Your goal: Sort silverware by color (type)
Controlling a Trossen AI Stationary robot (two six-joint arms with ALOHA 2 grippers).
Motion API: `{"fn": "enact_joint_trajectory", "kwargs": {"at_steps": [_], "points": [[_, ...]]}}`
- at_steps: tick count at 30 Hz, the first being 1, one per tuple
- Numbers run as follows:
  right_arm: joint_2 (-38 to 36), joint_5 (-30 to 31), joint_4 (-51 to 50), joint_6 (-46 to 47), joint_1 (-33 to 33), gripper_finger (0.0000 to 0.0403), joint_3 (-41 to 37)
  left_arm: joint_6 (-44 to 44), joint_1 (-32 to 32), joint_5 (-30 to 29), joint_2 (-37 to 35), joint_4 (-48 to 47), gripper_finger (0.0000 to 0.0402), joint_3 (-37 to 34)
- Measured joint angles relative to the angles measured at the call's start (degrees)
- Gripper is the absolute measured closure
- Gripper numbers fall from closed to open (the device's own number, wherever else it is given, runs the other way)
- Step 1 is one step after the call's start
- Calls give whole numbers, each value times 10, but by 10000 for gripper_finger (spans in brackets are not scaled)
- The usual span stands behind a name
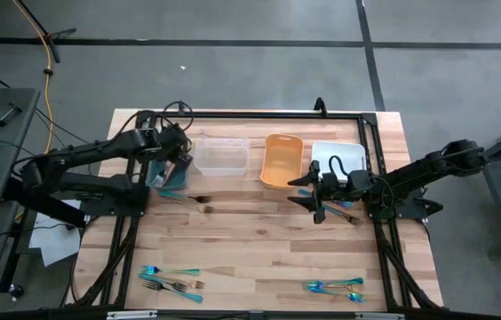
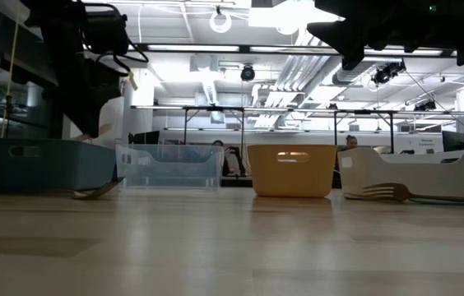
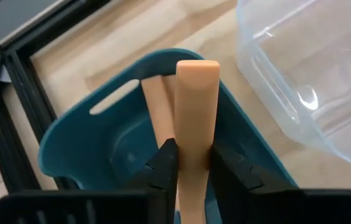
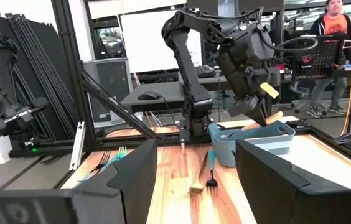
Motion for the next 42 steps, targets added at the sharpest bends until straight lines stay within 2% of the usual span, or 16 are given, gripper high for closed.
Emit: {"fn": "enact_joint_trajectory", "kwargs": {"at_steps": [4, 7, 12, 14, 18, 24, 27, 29, 32, 38, 42], "points": [[0, 0, 0, 0, 0, 192, 0, 5, 0, 3, 0, 0, 261, 0], [0, 0, 0, 0, 0, 192, 0, 17, 0, 3, 0, -2, 230, 2], [0, 0, 0, -1, 0, 192, 0, 21, 0, 16, -1, 0, 210, 44], [0, 0, 0, -2, 0, 192, 0, 26, -7, 28, -13, 31, 209, 59], [0, 0, 0, 0, 0, 192, 0, 63, -50, 76, -53, 211, 212, 38], [0, 0, -14, 4, 0, 192, 0, 127, -175, 148, -78, 621, 216, -96], [0, 0, -15, 7, 0, 192, 0, 142, -240, 146, -65, 809, 216, -170], [0, 0, -15, 12, 0, 192, 0, 156, -276, 132, -54, 901, 216, -212], [0, 0, -14, 18, 0, 192, 0, 174, -316, 109, -42, 975, 216, -248], [0, 5, -7, 3, 0, 192, 0, 182, -350, 87, -42, 977, 216, -260], [0, 47, -6, -3, 0, 192, 0, 197, -356, 87, -43, 985, 216, -260]]}}
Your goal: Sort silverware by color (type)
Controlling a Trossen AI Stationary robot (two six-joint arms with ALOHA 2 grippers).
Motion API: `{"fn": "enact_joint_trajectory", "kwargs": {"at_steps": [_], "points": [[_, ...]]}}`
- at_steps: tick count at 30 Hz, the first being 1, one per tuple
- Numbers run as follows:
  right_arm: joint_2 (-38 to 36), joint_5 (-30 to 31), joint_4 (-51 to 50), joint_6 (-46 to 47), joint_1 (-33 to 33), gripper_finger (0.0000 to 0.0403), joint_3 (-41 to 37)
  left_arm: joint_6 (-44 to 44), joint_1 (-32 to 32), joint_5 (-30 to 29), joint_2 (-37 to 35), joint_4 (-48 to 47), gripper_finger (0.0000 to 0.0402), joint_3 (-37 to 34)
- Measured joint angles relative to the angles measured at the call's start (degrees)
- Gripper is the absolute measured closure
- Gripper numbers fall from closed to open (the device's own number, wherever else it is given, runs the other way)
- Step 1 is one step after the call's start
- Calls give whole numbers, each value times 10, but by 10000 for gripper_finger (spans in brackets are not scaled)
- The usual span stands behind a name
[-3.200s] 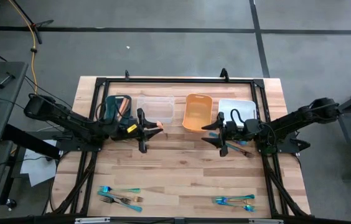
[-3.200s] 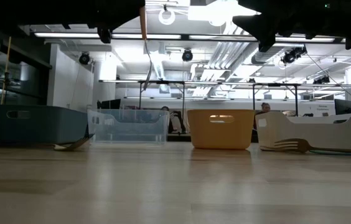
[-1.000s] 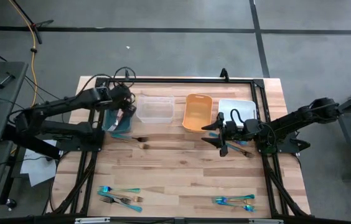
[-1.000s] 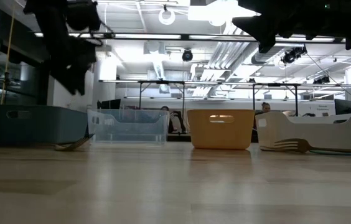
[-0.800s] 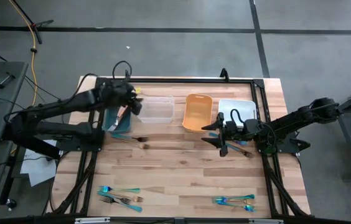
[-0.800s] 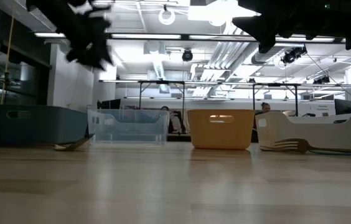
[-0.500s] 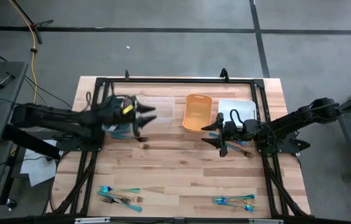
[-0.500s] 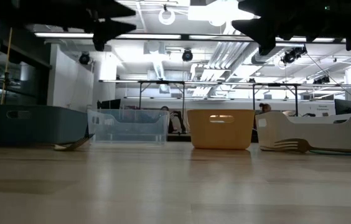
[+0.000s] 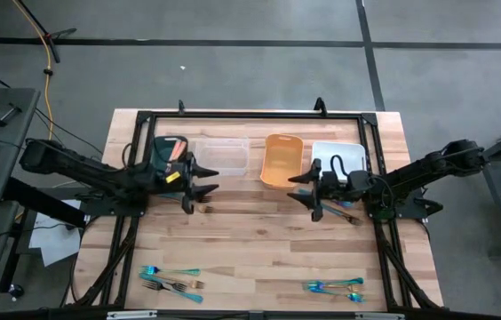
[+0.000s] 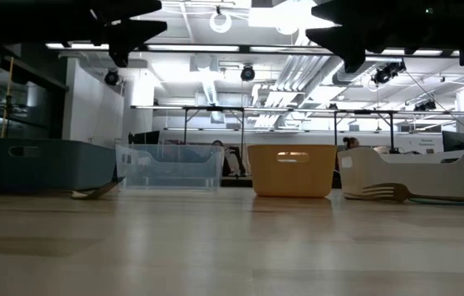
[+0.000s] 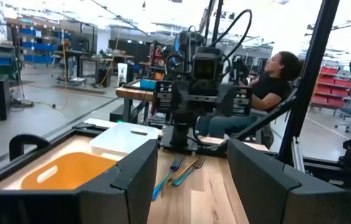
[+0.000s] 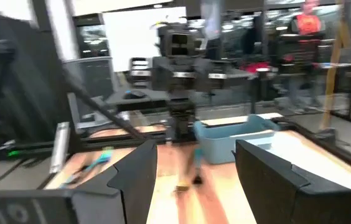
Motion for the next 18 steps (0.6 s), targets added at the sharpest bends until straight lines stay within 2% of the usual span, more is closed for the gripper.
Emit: {"fn": "enact_joint_trajectory", "kwargs": {"at_steps": [3, 18], "points": [[0, 23, 0, -12, 0, 192, 0, 20, -2, 5, 0, 0, 216, 0], [0, 24, 0, -23, 0, 192, 0, 30, -3, 32, 0, 0, 216, 0]]}}
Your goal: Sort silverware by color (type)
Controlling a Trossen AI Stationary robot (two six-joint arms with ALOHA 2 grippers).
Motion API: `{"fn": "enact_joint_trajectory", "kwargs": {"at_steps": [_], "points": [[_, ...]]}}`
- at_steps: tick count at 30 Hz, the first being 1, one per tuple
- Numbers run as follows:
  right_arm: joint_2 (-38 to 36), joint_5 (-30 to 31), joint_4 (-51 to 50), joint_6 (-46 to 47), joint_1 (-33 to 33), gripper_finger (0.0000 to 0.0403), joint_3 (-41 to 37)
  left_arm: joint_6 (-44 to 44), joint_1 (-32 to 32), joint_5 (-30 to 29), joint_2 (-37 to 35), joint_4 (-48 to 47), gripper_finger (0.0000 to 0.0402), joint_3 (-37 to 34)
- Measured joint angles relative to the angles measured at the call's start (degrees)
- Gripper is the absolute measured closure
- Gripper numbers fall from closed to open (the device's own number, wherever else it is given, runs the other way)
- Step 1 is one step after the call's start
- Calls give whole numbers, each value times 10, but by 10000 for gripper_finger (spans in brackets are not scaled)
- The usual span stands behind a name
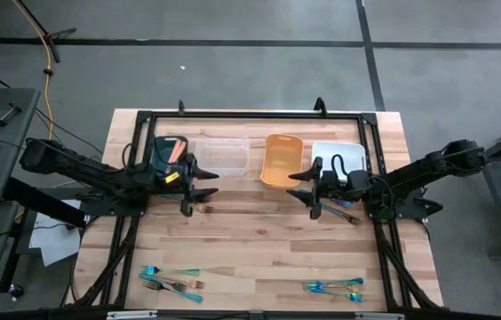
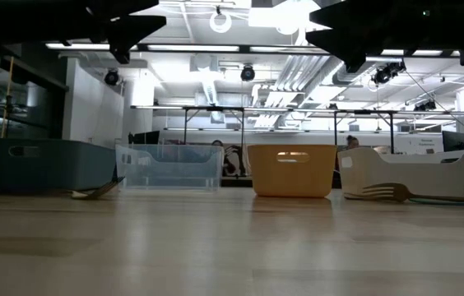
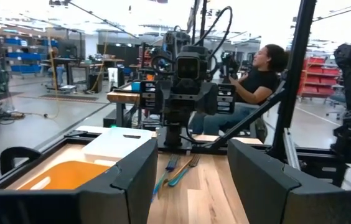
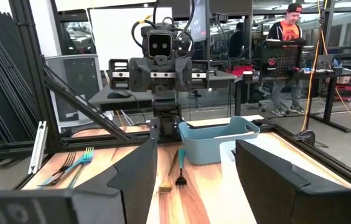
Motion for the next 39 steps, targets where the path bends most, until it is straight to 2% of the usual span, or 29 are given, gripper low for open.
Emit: {"fn": "enact_joint_trajectory", "kwargs": {"at_steps": [19, 23, 27, 33, 35, 39], "points": [[0, -1, -12, 5, 0, 192, 0, 0, 0, 9, 0, 0, 216, 0], [0, 12, -49, 87, 0, 192, 0, 0, 0, 9, 0, 0, 216, 0], [-2, 57, -220, 144, 0, 192, 48, 0, 0, 9, 0, 0, 216, 0], [17, 58, -689, 272, 6, 192, 207, 0, 0, 9, 0, -2, 216, 0], [33, 63, -817, 318, 12, 192, 243, 0, 0, 9, 0, -3, 216, 0], [63, 65, -955, 369, 22, 192, 266, 0, 0, 9, 0, -3, 216, 0]]}}
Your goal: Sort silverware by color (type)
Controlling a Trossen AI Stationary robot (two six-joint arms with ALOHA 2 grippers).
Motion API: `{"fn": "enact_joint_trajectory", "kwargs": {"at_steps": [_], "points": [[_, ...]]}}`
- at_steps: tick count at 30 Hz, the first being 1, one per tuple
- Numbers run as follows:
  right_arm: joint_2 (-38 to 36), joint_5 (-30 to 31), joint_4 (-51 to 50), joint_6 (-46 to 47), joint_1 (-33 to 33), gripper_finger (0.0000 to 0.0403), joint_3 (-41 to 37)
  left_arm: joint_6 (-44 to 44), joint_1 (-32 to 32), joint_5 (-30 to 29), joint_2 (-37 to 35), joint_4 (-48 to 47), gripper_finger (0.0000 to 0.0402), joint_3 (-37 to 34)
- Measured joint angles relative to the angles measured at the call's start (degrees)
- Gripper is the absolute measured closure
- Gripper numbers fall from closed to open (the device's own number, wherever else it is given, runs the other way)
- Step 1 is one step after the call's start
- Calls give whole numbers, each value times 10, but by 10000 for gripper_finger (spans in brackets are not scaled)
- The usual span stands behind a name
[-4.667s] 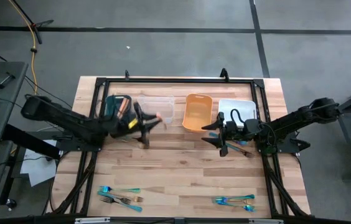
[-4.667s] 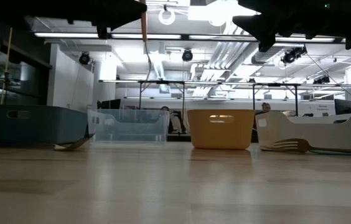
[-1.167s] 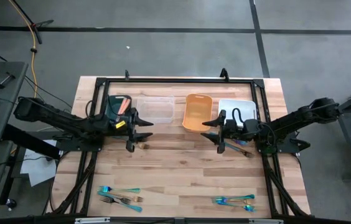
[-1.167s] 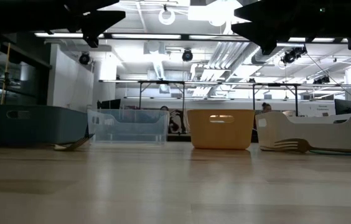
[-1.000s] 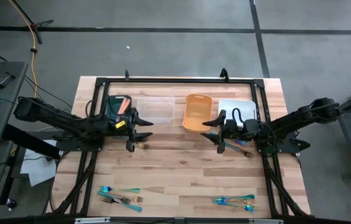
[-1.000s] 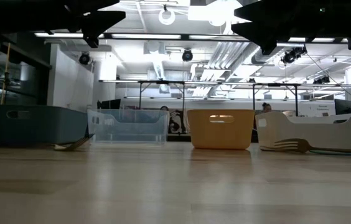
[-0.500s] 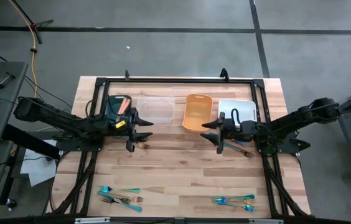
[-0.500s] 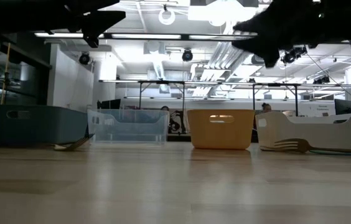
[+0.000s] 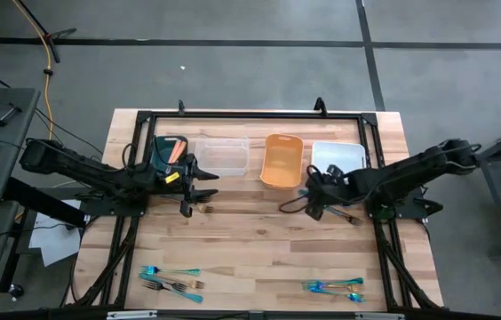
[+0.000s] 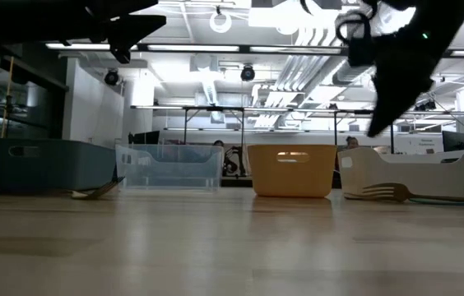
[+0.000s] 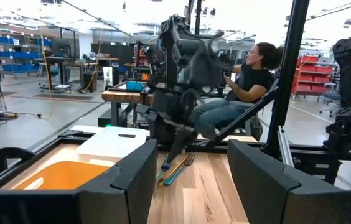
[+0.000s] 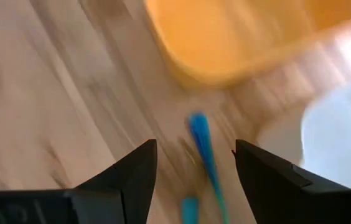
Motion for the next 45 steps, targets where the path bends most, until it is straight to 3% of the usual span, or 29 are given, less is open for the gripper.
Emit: {"fn": "enact_joint_trajectory", "kwargs": {"at_steps": [9, 18, 25, 42, 45], "points": [[54, -16, -16, -28, -4, 192, -49, -1, 0, 0, 0, 0, 216, 0], [94, -48, 60, -112, -10, 192, -55, -1, 0, 0, 0, -3, 216, 0], [116, -50, 64, -115, -12, 200, -55, -1, 0, 0, 0, -11, 216, 0], [131, -52, 65, -111, -12, 389, -55, 0, 0, 0, 0, -11, 216, 0], [131, -61, 60, -113, -12, 391, -51, 0, 0, 0, 0, -11, 216, 0]]}}
